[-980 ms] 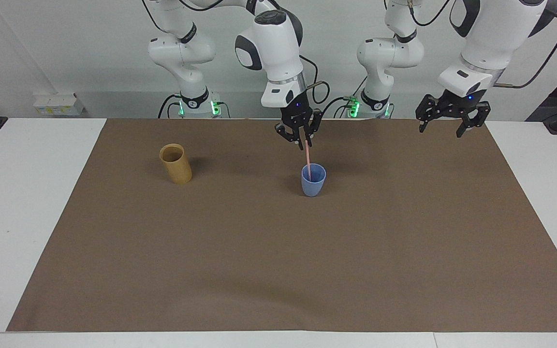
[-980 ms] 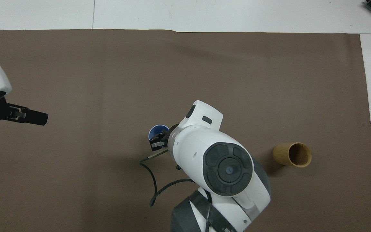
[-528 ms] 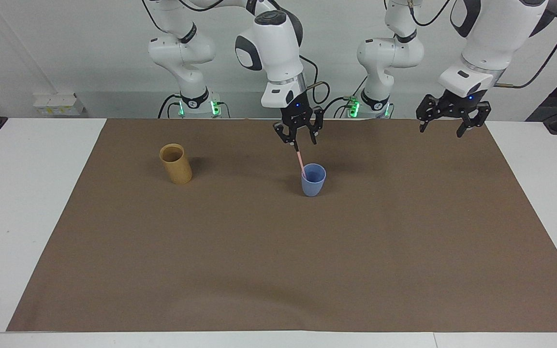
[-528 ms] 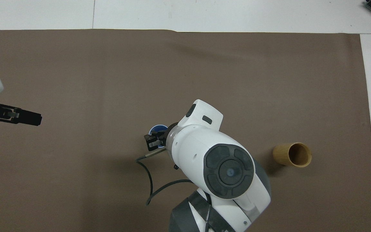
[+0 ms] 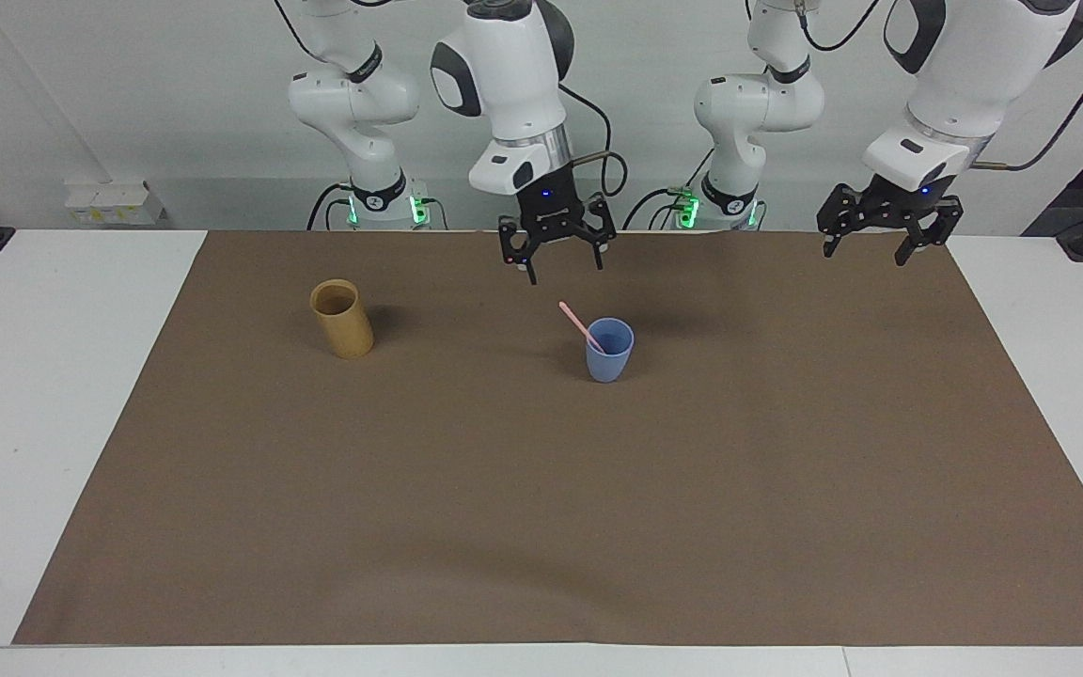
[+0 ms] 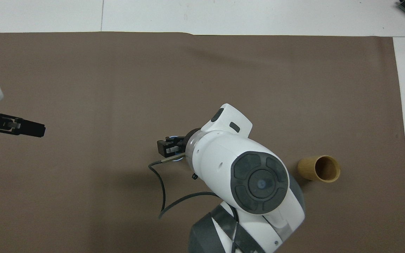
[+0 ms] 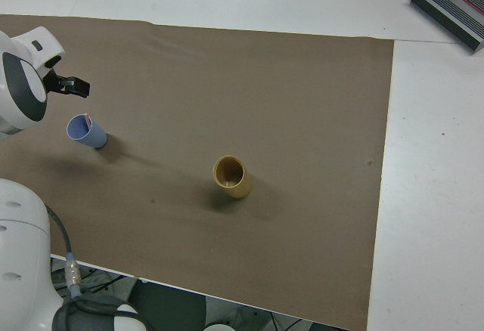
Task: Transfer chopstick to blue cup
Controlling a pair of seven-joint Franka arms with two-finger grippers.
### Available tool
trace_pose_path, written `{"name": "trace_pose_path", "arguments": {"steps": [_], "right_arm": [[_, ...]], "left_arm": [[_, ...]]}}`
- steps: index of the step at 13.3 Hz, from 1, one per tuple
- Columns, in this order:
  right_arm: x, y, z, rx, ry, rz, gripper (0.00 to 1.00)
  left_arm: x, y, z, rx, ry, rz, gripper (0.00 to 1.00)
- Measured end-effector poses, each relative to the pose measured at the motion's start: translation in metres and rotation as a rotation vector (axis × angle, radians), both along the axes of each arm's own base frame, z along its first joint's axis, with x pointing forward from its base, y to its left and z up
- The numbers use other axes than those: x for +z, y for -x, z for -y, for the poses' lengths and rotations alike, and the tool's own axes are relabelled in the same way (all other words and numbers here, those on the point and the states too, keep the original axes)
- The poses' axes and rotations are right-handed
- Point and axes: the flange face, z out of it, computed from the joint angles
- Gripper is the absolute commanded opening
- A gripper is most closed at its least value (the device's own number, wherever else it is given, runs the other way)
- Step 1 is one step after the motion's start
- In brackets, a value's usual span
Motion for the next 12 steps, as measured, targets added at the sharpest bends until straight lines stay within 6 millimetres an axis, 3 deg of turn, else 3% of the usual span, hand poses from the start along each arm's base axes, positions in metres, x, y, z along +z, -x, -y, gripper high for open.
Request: {"name": "trace_pose_path", "arguments": {"steps": [2,4,6,9,12], "right_arm": [[0.02,-0.011,0.052,-0.096,0.044,-0.017,1.0],[0.038,-0.016,0.092,-0.148,0.08,-0.046,1.0],[0.049,-0.018,0.114,-0.163,0.102,-0.075,1.0],[0.052,-0.015,0.125,-0.177,0.123,-0.124,1.0],[0.078,-0.017,0.164,-0.148,0.157,-0.176,1.0]], "left_arm": [[0.0,-0.001,-0.008,0.015,0.001,0.0,1.0],[0.0,-0.002,-0.02,0.036,0.003,0.0,1.0],[0.0,-0.002,-0.022,0.041,0.003,0.0,1.0],[0.0,-0.002,-0.021,0.039,0.003,0.0,1.0],[0.0,-0.002,-0.022,0.039,0.003,0.0,1.0]]}}
